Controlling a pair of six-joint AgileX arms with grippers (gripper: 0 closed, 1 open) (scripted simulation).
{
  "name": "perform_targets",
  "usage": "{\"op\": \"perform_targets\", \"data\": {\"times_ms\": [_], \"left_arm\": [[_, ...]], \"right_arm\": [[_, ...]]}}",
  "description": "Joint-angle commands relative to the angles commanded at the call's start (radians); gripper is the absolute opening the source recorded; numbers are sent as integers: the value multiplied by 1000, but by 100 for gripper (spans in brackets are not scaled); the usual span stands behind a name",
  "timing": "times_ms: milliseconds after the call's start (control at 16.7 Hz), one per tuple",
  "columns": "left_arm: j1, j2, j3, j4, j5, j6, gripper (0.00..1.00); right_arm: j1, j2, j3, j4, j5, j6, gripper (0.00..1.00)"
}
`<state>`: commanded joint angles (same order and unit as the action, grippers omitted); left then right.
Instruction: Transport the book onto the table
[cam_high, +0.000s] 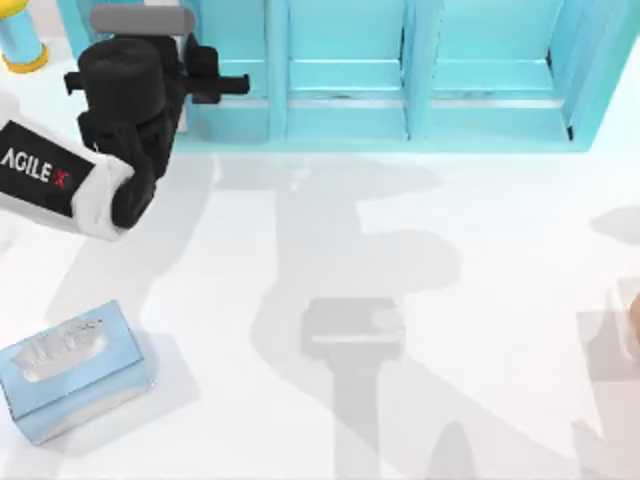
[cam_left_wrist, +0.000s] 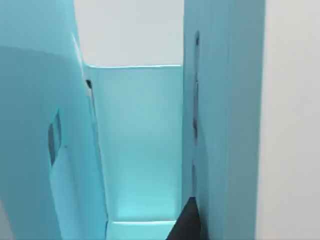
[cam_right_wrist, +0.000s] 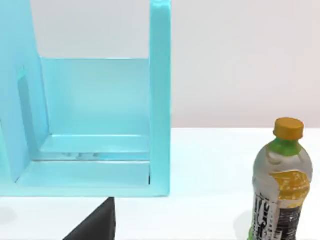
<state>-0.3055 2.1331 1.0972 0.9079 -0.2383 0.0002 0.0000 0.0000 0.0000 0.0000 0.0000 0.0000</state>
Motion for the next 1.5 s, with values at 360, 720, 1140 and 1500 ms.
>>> {"op": "perform_targets", "data": {"times_ms": [360,720,1140,1500], "left_arm": [[-74,-517,-186,-269,-88,-9,0],[-144,-885,-344,-497,-151,-21,0],[-151,-922,-368,-529,-160,-18,0],[-239,-816,-335,-562,-248,-204,0]], "right_arm": [[0,0,0,0,0,0,100],[0,0,0,0,0,0,100],[0,0,0,0,0,0,100],[0,0,0,0,0,0,100]]}}
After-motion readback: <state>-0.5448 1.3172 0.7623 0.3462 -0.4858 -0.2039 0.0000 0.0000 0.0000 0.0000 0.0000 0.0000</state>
